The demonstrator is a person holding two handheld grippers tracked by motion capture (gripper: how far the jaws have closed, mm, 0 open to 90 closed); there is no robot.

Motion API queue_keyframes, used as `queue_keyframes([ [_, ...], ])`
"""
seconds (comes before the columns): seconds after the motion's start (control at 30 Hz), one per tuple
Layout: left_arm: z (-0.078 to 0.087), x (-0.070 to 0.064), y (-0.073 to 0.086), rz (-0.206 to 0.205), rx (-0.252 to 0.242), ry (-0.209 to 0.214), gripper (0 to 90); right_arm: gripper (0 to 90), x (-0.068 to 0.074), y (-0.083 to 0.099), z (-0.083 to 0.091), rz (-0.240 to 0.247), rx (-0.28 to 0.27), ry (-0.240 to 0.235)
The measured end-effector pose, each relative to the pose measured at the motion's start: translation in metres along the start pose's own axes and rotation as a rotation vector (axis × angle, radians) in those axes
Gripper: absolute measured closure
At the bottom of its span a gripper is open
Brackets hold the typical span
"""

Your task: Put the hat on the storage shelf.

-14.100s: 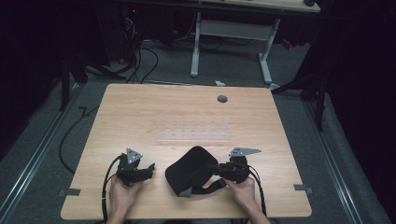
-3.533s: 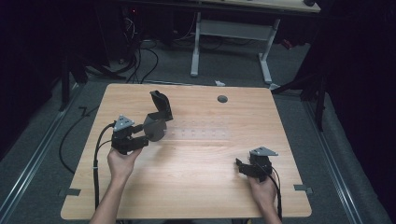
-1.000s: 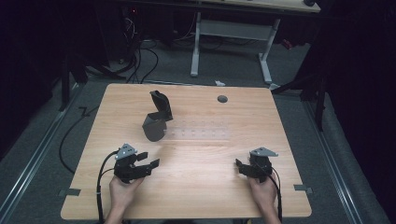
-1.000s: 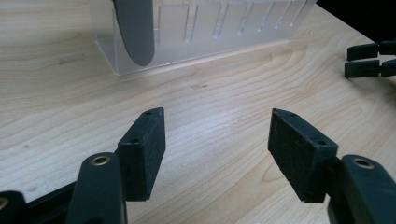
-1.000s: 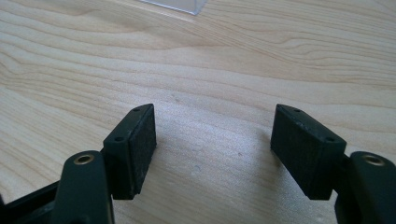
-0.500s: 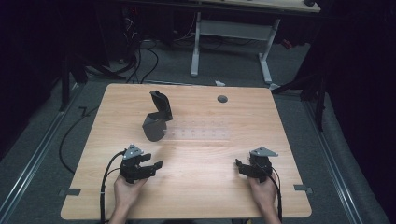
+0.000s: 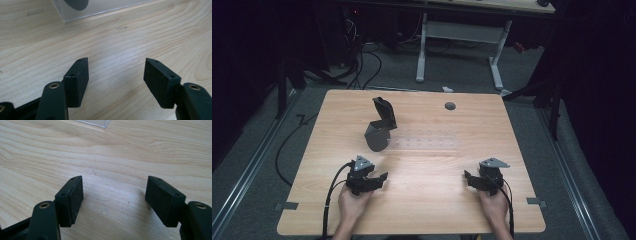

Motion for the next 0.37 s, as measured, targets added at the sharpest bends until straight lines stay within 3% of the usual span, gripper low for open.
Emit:
queue_keyframes([
  [0.07, -0.0004, 0.001, 0.0006, -0.019, -0.025, -0.016, 36.8, 31.0, 0.0, 0.0, 0.0, 0.0, 0.0, 0.0],
  [0.3, -0.0026, -0.0022, 0.008, -0.1, -0.018, -0.038, 33.6, 30.9, 0.0001, 0.0, 0.0, 0.001, 0.0, 0.001],
  [0.37, -0.0026, -0.0023, 0.0082, -0.1, -0.015, -0.035, 32.0, 30.9, 0.0001, 0.0001, 0.0, 0.001, 0.0, 0.0],
])
Point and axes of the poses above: each handheld gripper's, and its own axes: z roughly backward along the jaws, y roughly out of its underside, x roughly to its left, the point moved 8 cm from there along -z, roughly forward along the jaws, and after that the axes turned 4 degrees about z, right-handed, at the moved point
